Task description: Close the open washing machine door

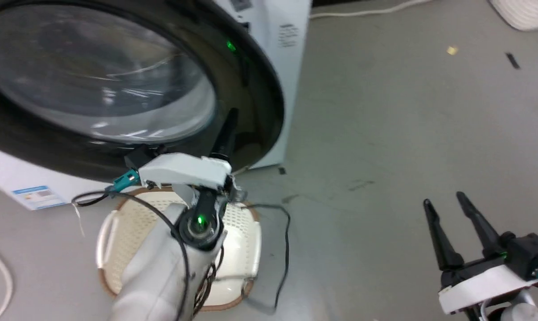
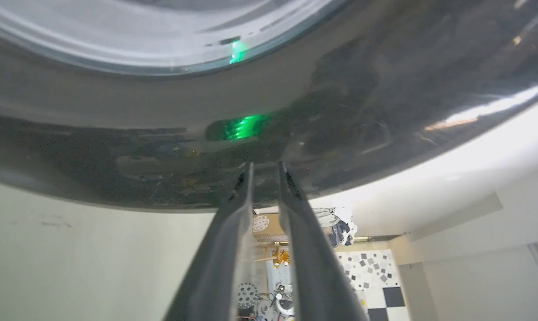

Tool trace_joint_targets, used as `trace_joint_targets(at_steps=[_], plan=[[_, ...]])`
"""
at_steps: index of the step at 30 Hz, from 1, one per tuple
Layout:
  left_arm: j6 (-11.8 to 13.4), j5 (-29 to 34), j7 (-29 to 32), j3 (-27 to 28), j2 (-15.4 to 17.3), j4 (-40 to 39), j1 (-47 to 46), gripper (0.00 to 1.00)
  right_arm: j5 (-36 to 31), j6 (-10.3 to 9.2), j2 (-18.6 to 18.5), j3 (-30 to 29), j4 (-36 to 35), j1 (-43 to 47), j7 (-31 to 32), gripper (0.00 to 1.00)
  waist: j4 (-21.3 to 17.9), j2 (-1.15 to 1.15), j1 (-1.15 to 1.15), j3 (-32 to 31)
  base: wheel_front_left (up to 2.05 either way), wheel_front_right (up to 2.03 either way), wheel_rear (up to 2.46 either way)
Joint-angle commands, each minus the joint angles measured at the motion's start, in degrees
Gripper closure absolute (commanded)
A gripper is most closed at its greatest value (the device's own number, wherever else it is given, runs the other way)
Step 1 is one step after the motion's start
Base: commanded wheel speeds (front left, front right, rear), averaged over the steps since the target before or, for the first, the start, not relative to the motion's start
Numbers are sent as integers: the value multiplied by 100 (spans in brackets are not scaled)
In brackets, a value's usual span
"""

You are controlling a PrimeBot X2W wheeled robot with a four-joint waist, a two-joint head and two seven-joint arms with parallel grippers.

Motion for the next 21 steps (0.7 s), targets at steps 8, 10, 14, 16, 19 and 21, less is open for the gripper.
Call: trace_joint_targets(at_steps=[8, 10, 14, 16, 19, 21], plan=[[-38, 1570, -352, -559, 813, -1308, 1291, 0, -61, 5, -66, -13, -248, 353, -25, 0, 941, -1, 0, -600, 0, 0, 0], [-38, 2154, -392, -524, 1024, -1545, 1599, 0, -34, 5, -101, -16, -346, 440, -25, 0, 1153, -1, 0, -697, 0, 0, 0], [-35, 3820, -401, 419, 1089, -1955, 2273, 0, -56, 5, -140, -56, -483, 577, -25, 0, 1555, -1, 0, -853, 0, 0, 0], [37, 4791, -402, 778, 1023, -2183, 2598, 0, -47, 5, -133, -83, -527, 644, -25, 0, 1737, -1, 0, -914, 0, 0, 0], [153, 6479, -403, 1631, 569, -2850, 3303, 0, -87, 5, -162, -6, -583, 753, -25, 0, 2044, -1, 0, -1041, 0, 0, 0], [174, 7042, -403, 1810, 453, -3042, 3531, 0, -96, 5, -150, 13, -584, 778, -25, 0, 2119, -1, 0, -1081, 0, 0, 0]])
